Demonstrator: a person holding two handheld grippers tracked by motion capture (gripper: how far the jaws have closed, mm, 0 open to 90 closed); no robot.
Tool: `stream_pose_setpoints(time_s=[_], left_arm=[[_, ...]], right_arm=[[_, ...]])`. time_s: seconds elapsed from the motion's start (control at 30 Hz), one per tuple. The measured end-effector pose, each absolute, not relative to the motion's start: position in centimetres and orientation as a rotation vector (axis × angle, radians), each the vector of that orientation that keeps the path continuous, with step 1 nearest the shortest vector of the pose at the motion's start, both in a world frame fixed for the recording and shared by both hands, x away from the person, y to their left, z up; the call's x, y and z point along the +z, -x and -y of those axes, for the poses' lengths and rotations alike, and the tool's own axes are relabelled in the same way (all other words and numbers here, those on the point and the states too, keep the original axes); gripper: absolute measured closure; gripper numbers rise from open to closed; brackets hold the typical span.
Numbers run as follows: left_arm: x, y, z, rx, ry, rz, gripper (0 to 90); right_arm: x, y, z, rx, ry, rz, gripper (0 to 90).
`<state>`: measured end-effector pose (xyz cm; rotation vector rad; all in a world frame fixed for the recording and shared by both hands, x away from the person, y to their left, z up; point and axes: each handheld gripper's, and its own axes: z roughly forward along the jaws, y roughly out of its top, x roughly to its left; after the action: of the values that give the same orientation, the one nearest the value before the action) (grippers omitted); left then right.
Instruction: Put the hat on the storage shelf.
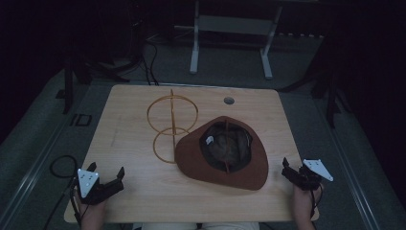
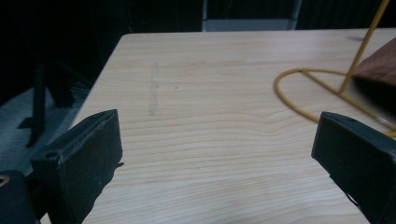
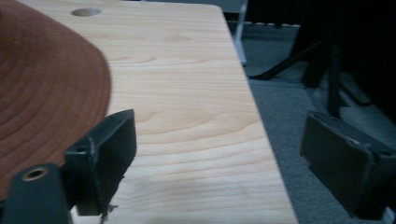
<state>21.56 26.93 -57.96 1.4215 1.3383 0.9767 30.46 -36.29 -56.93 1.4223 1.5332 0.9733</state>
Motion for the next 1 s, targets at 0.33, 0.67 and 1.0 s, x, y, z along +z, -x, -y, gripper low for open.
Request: stream_pose_setpoints(time_s=[0.33, 0.67, 1.0], left_arm=[[-57.8, -21.5, -26.0, 0.984, -1.490, -1.283, 2.5], [-57.9, -21.7, -25.3, 0.983, -1.563, -1.261, 2.4], [-57.8, -21.8, -25.0, 0.912, -1.572, -1.269, 2.5]], right_arm=[[-56.2, -30.6, 36.5, 1.027, -1.398, -1.637, 13.9], [-53.2, -30.5, 36.2, 1.136, -1.448, -1.666, 13.9], [-50.8, -31.1, 34.4, 1.198, -1.362, -1.763, 13.9]])
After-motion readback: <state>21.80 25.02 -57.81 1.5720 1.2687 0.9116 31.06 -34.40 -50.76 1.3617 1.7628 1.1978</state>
